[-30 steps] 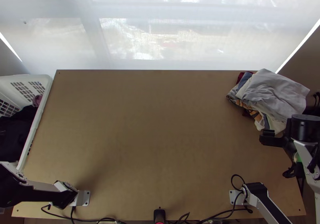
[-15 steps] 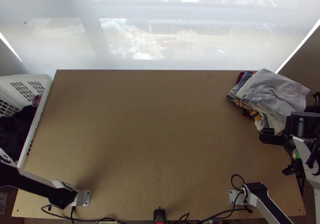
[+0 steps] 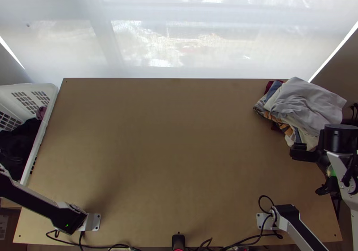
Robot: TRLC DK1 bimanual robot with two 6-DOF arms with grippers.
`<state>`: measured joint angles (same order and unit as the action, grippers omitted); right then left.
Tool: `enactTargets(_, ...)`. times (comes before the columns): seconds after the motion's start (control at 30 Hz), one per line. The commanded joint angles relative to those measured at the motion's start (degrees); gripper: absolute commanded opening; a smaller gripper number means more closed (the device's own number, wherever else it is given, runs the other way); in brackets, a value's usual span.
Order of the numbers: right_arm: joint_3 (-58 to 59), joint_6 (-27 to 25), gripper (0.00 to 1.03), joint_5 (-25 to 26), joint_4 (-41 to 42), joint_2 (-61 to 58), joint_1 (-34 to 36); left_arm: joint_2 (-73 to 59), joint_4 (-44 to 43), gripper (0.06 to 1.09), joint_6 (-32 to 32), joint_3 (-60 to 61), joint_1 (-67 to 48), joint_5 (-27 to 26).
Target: Fold the t-shirt
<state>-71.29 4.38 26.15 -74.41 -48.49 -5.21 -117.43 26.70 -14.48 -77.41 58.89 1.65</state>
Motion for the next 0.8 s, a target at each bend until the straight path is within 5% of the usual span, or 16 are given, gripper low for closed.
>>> enactTargets(0.0, 0.18, 0.01, 0.98, -0.05, -0.21, -0.11, 0.2, -4.3, 0.2, 0.74, -0.11, -5.83, -0.09, 1.16)
enactTargets(0.37, 0.62, 0.1, 0.98, -0.05, -0.56, -0.03, 0.82, -9.4, 0.2, 0.73, 0.15, -12.95, -0.27, 3.71)
enactTargets(0.43, 0.71, 0.28, 0.98, -0.05, -0.56, -0.11, 0.82, -9.4, 0.28, 0.58, -0.11, -12.86, -0.27, 4.15)
enactTargets(0.53, 0.89, 0.28, 0.98, -0.05, -0.47, -0.2, 0.82, -8.61, 0.2, 0.16, -0.37, -12.86, -0.36, 7.23)
enactTargets(0.57, 0.97, 0.28, 0.98, -0.05, -0.47, -0.29, 0.82, -8.43, 0.28, 0.1, 0.07, -13.03, -0.45, 7.84)
enactTargets(0.77, 1.33, 0.54, 0.98, -0.05, -0.38, -0.38, 0.82, -2.81, 2.39, 0.1, -0.55, -13.3, -1.24, 7.93)
